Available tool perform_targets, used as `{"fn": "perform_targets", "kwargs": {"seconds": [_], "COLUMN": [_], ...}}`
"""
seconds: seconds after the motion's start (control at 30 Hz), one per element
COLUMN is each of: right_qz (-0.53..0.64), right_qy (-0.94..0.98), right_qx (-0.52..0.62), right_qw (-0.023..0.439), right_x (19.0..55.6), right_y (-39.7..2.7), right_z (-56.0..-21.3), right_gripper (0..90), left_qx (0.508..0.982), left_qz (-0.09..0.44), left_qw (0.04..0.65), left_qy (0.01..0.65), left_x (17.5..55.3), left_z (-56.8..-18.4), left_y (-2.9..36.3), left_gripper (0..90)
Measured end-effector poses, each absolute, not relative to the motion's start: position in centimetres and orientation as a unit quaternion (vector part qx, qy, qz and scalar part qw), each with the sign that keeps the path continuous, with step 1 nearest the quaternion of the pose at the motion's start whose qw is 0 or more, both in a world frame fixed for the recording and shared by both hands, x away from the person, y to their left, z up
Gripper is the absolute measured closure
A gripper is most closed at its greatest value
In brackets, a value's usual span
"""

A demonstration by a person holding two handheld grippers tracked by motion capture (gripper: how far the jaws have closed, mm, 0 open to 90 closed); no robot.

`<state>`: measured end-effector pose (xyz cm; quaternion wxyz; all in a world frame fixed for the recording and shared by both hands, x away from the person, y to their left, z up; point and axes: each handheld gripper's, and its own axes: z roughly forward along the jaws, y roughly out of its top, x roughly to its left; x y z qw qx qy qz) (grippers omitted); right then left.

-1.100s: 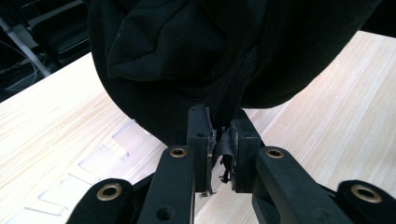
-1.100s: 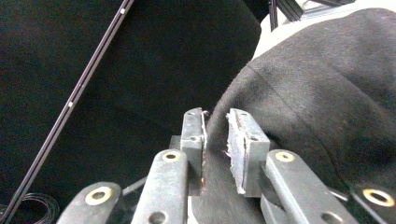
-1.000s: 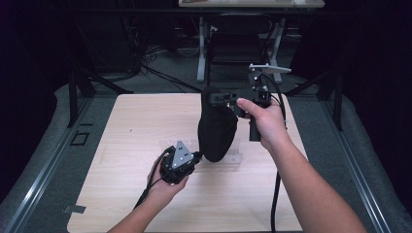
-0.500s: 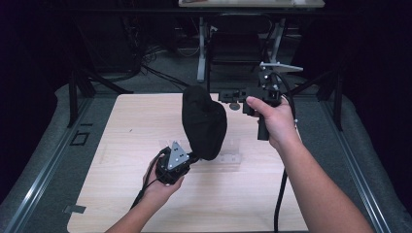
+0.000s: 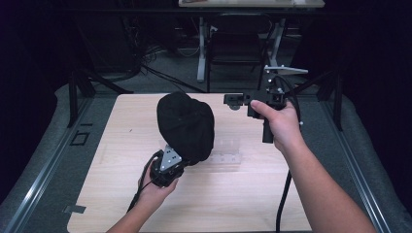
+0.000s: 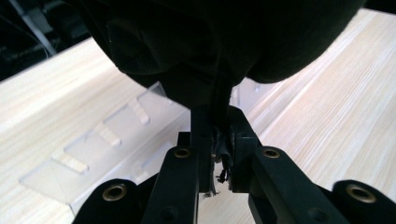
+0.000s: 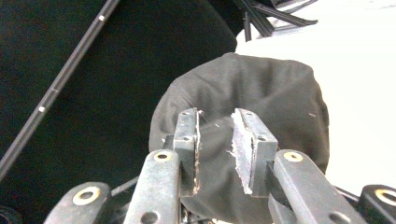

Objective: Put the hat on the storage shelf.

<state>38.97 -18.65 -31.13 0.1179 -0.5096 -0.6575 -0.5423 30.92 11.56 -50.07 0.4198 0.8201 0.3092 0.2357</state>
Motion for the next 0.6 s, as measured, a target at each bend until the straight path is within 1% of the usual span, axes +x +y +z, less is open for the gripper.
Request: {"fn": "perform_targets", "kwargs": {"seconds": [0.07, 0.2, 0.3, 0.33, 0.37, 0.43, 0.6], "right_qz": [-0.540, -0.529, -0.520, -0.515, -0.512, -0.506, -0.487], "right_qy": [-0.659, -0.667, -0.674, -0.677, -0.679, -0.684, -0.699], "right_qx": [-0.511, -0.515, -0.520, -0.521, -0.522, -0.523, -0.523], "right_qw": [0.116, 0.096, 0.077, 0.075, 0.068, 0.059, 0.028], "right_x": [38.9, 38.6, 38.3, 38.2, 38.1, 37.8, 37.1], "right_y": [-18.8, -18.9, -19.0, -19.1, -19.1, -19.2, -19.4], "right_z": [-31.4, -31.9, -32.3, -32.5, -32.6, -33.0, -34.0], "right_gripper": [70.6, 70.4, 70.4, 70.4, 70.4, 70.1, 68.9], "left_qx": [0.829, 0.817, 0.815, 0.813, 0.812, 0.811, 0.810], "left_qz": [0.220, 0.208, 0.206, 0.208, 0.211, 0.208, 0.215], "left_qw": [0.418, 0.428, 0.430, 0.429, 0.427, 0.427, 0.422], "left_qy": [0.299, 0.325, 0.330, 0.334, 0.337, 0.342, 0.347], "left_x": [31.3, 31.2, 31.2, 31.1, 31.1, 31.1, 30.8], "left_z": [-50.7, -51.2, -51.5, -51.5, -51.6, -51.6, -51.3], "left_y": [11.9, 12.5, 12.9, 12.9, 13.0, 13.3, 14.3], "left_gripper": [83.8, 83.2, 81.6, 79.8, 75.0, 69.3, 58.2]}}
